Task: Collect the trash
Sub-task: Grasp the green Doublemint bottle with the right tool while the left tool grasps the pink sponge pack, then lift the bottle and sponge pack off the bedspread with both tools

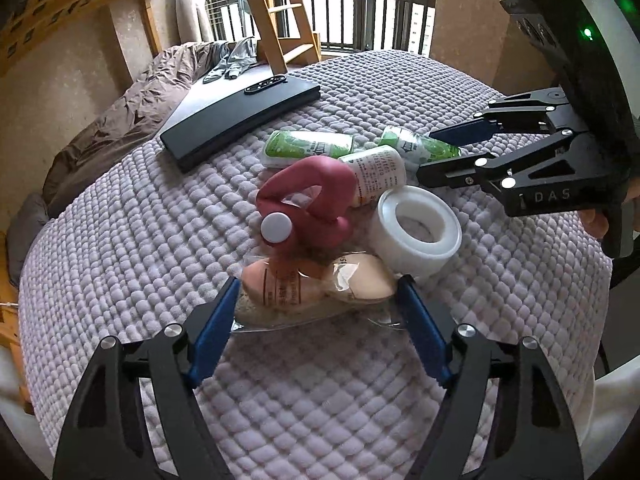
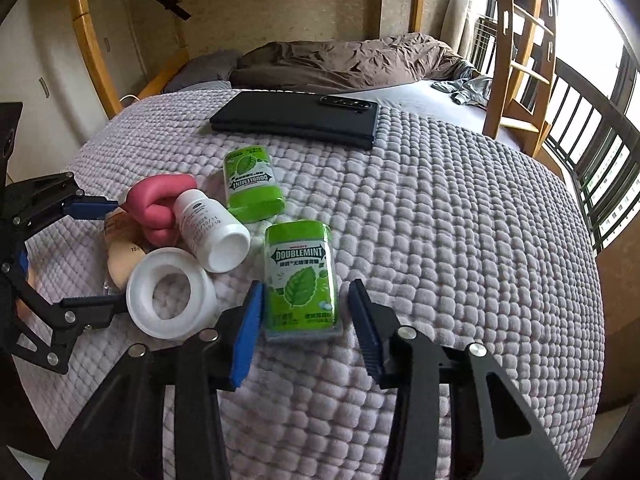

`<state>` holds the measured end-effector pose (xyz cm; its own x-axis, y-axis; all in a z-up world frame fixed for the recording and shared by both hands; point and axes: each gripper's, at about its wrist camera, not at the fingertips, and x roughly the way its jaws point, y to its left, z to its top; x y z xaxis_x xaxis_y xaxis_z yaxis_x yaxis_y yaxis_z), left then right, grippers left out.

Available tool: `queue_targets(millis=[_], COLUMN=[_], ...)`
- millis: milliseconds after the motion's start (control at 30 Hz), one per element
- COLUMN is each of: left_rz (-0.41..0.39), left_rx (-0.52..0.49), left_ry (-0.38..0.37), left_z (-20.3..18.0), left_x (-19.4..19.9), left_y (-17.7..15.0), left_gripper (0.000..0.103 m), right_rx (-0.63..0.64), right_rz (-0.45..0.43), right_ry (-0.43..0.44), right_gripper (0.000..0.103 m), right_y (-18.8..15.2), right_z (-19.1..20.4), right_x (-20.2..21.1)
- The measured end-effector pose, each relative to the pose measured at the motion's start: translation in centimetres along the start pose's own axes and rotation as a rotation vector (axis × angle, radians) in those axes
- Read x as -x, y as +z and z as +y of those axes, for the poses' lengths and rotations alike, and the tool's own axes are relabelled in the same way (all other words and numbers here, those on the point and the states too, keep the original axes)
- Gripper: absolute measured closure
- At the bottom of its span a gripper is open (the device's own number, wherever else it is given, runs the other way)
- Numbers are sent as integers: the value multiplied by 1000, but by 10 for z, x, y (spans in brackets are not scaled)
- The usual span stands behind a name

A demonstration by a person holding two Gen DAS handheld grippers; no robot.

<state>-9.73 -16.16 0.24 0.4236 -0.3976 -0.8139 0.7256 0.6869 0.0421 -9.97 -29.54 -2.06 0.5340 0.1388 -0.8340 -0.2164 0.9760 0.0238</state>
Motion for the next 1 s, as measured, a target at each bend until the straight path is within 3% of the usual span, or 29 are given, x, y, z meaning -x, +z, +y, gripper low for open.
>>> queue_targets(millis=[367,467,800,1000], left_rz=[-11,-10,-29,-38], left_rx=[78,91,119,137], left_ry=[19,20,28,27], left_z=[0,-1,1,-3], left_x=[25,29,34,43], left_y=[-21,-25,-21,-25], left_gripper=[23,23,23,23], right_rx=[-15,8,20,-29], right_rz=[5,1,10,7], right_ry=[25,-8,-33,2], right_gripper=[66,63,66,66], right_y=[-11,-13,-4,-11], right_z=[-3,4,13,6], right_x=[14,13,6,19])
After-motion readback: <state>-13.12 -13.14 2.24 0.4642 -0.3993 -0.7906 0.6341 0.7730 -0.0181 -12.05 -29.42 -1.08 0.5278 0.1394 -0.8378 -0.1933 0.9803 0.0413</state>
